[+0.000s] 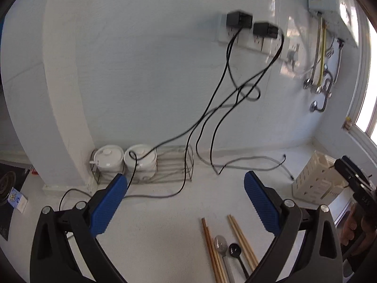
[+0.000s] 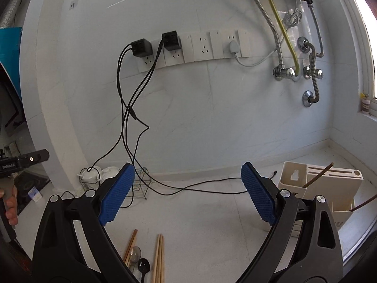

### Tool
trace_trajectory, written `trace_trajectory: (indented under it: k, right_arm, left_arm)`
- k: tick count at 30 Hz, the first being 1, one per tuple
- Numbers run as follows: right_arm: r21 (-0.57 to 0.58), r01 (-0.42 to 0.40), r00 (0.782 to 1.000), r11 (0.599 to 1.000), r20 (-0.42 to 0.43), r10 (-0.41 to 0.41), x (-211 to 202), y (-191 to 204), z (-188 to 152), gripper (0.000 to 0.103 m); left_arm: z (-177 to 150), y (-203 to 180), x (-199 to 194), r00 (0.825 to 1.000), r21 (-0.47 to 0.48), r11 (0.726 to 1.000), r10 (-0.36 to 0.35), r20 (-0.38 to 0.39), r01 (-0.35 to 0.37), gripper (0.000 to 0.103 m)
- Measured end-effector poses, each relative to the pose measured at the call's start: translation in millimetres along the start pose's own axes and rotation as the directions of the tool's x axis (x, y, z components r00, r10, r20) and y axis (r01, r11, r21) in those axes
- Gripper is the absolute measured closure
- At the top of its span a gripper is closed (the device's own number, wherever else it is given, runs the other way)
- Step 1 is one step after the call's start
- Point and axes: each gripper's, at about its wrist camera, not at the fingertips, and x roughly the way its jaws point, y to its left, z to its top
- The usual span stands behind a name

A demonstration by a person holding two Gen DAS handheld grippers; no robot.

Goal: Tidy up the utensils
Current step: 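Move both open tools back down to the remaining utensils on the counter, then close the right tool on a light wooden chopstick while the left grasps a brown one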

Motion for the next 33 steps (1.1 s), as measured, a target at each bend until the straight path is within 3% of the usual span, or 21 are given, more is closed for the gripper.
trace_trajectory:
  k: [3, 5, 8, 12, 17, 20, 25, 28, 33]
  right_arm:
    - [0.006, -0.028, 0.989, 1.000, -0.145, 0.029, 22.9, 5.5, -15.9, 0.022]
    - [0.008, -0.040, 0.970, 0.999, -0.241, 0.040, 37.7, 8.8, -30.8, 0.025]
    - [0.031, -0.048, 0.930, 0.998, -0.363, 0.056, 55.6, 10.4, -54.0, 0.026]
    - [0.045, -0.041, 0.864, 0.998, -0.499, 0.058, 75.7, 11.0, -85.4, 0.031]
    - [0.041, -0.040, 0.745, 0.998, -0.664, 0.057, 100.5, 15.2, -120.5, 0.039]
    - [-0.003, -0.054, 0.689, 0.999, -0.723, 0.036, 107.0, 22.6, -136.4, 0.045]
    - [-0.044, -0.060, 0.613, 0.997, -0.790, 0.002, 112.5, 32.4, -155.5, 0.052]
    - [-0.070, -0.064, 0.580, 0.995, -0.815, -0.020, 112.5, 37.5, -162.4, 0.057]
    - [-0.084, -0.076, 0.554, 0.994, -0.832, -0.028, 112.9, 42.3, -166.5, 0.064]
  left_arm:
    - [-21.0, 6.6, 38.6, 0.984, -0.071, 0.997, -0.039, -0.172, 0.027, 0.005]
    - [-34.7, 8.2, 61.3, 0.961, -0.095, 0.995, -0.060, -0.269, 0.036, 0.005]
    - [-50.9, 7.7, 85.3, 0.936, -0.112, 0.993, -0.065, -0.345, 0.027, 0.005]
    - [-65.8, 4.6, 112.7, 0.901, -0.115, 0.993, -0.069, -0.429, 0.022, 0.005]
    - [-90.2, 2.9, 147.2, 0.840, -0.145, 0.989, -0.088, -0.536, 0.011, 0.005]
    - [-105.2, 0.6, 161.3, 0.805, -0.148, 0.989, -0.093, -0.587, 0.007, 0.005]
    - [-121.8, -2.0, 175.0, 0.772, -0.129, 0.992, -0.080, -0.630, -0.002, 0.005]
    - [-128.1, -3.7, 179.6, 0.763, -0.113, 0.993, -0.063, -0.644, -0.013, 0.005]
    - [-134.8, -7.7, 186.3, 0.744, -0.082, 0.996, -0.041, -0.667, -0.019, 0.012]
